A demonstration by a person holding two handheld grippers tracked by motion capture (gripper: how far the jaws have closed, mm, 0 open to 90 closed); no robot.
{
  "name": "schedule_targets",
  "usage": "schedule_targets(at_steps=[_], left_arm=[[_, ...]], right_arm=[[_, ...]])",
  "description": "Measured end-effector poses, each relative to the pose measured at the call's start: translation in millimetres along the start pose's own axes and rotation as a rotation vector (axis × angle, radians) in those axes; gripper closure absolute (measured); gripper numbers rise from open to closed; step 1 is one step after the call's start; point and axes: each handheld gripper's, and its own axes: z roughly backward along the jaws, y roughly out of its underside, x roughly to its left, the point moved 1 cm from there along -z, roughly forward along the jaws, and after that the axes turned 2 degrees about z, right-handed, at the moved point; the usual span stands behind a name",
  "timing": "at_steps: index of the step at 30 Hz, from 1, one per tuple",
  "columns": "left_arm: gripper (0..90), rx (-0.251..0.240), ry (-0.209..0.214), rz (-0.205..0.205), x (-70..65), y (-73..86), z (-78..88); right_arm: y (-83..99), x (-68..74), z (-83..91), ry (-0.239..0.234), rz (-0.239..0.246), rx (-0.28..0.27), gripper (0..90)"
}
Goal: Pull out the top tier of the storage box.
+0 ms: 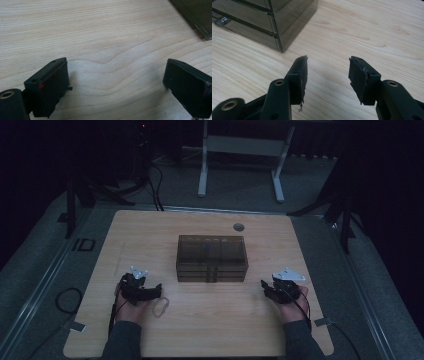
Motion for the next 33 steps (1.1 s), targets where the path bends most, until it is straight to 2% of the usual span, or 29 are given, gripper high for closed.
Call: schedule_targets(at_steps=[17,33], left_arm=[[6.7,0.003,-0.001,-0.001,0.1,-0.1,0.2],[6.7,0.001,-0.001,0.000,0.0,0.0,0.1]], right_arm=[[-10.0,11.7,7.4,-0.004,0.031,-0.012,53.9],[-17.6,24.6,12.8,-0.023,0.089,-0.028,61.4]])
